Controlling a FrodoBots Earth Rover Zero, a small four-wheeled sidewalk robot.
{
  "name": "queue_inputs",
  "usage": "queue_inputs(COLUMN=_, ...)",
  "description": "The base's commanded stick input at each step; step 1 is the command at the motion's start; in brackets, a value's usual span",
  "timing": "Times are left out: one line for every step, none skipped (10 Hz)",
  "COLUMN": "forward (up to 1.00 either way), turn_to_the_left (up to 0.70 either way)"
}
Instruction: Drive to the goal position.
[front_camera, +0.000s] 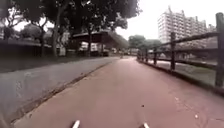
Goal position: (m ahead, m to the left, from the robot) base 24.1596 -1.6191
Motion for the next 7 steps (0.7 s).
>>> queue_inputs(forward=0.70, turn_to_the_left=0.00)
queue_inputs(forward=0.70, turn_to_the_left=0.00)
queue_inputs(forward=0.70, turn_to_the_left=0.00)
queue_inputs(forward=0.70, turn_to_the_left=0.00)
queue_inputs(forward=0.70, turn_to_the_left=0.00)
queue_inputs(forward=0.70, turn_to_the_left=0.00)
queue_inputs(forward=0.70, turn_to_the_left=0.00)
